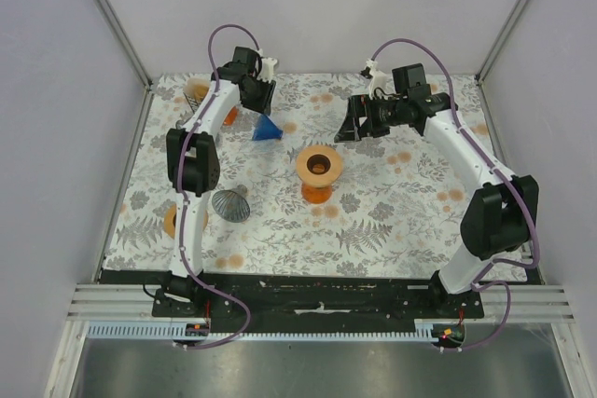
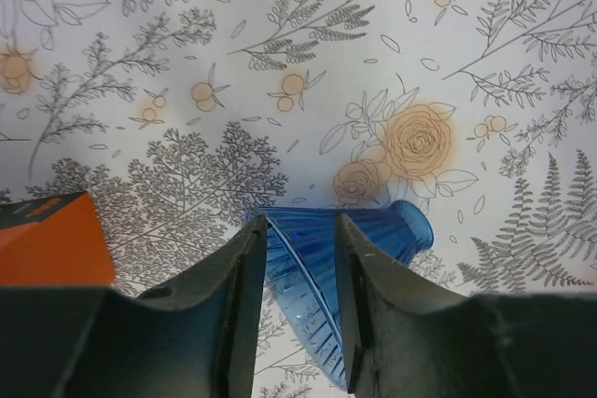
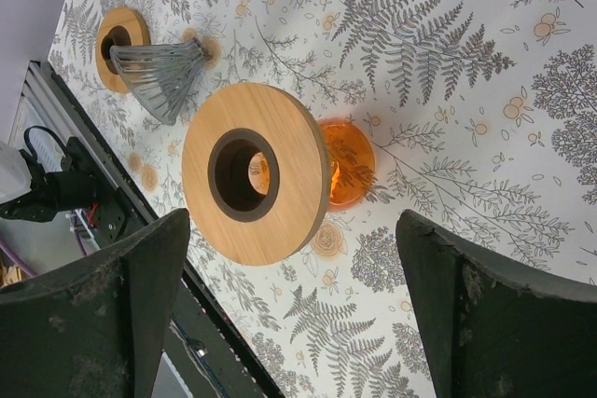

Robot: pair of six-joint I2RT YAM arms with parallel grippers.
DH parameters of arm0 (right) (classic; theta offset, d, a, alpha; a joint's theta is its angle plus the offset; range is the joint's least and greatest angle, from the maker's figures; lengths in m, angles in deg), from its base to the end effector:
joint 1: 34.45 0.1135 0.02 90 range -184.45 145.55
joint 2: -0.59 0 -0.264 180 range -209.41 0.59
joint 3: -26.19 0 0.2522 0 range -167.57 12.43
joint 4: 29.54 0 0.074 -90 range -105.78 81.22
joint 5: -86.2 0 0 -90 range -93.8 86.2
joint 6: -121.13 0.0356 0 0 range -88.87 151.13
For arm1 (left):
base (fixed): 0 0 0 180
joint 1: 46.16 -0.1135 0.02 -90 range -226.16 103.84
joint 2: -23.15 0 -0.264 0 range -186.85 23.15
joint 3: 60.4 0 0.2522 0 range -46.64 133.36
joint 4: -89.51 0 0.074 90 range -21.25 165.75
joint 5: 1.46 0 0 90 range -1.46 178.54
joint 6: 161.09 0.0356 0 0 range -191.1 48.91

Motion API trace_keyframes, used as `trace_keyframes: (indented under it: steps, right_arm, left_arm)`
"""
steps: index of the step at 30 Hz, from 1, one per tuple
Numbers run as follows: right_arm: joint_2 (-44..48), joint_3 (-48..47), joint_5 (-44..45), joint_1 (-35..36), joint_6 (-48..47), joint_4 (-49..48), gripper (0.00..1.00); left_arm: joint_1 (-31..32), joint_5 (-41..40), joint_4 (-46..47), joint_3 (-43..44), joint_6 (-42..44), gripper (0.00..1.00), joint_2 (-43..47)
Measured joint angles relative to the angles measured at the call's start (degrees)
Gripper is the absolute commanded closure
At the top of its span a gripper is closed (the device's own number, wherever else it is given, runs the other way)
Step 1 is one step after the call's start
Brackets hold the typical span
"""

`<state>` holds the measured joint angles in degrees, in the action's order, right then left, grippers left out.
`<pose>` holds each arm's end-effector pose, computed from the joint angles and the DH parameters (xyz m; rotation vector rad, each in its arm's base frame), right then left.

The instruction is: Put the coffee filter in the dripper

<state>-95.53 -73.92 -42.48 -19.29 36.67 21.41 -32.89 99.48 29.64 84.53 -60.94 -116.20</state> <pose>0.3505 0.1180 0.3191 -0.5206 2.3120 0.9768 0.5191 -0.1294 0.2215 0.5857 2.4438 -0.2625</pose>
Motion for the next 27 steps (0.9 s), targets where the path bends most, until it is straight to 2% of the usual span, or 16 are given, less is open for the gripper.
trace_keyframes:
  steps: [4, 7, 23, 27]
  right_arm:
    - [0.5, 0.0, 0.0, 0.0, -0.3, 0.3, 0.02]
    - [1.2, 0.0, 0.1, 0.0, -0.6, 0.4, 0.02]
    - [3.3, 0.1, 1.7, 0.0, -2.4, 1.6, 0.02]
    - [3.3, 0.1, 1.7, 0.0, -2.6, 1.8, 0.02]
  left_arm:
    - [0.0, 2.0, -1.7, -0.7, -1.6, 0.47, 0.0]
    - [0.0, 3.5, -2.7, -1.2, -2.7, 0.42, 0.0]
    - [-0.1, 9.7, -9.9, -17.9, -1.7, 0.34, 13.8]
    - [-0.2, 11.6, -9.9, -24.4, -1.4, 0.34, 17.4]
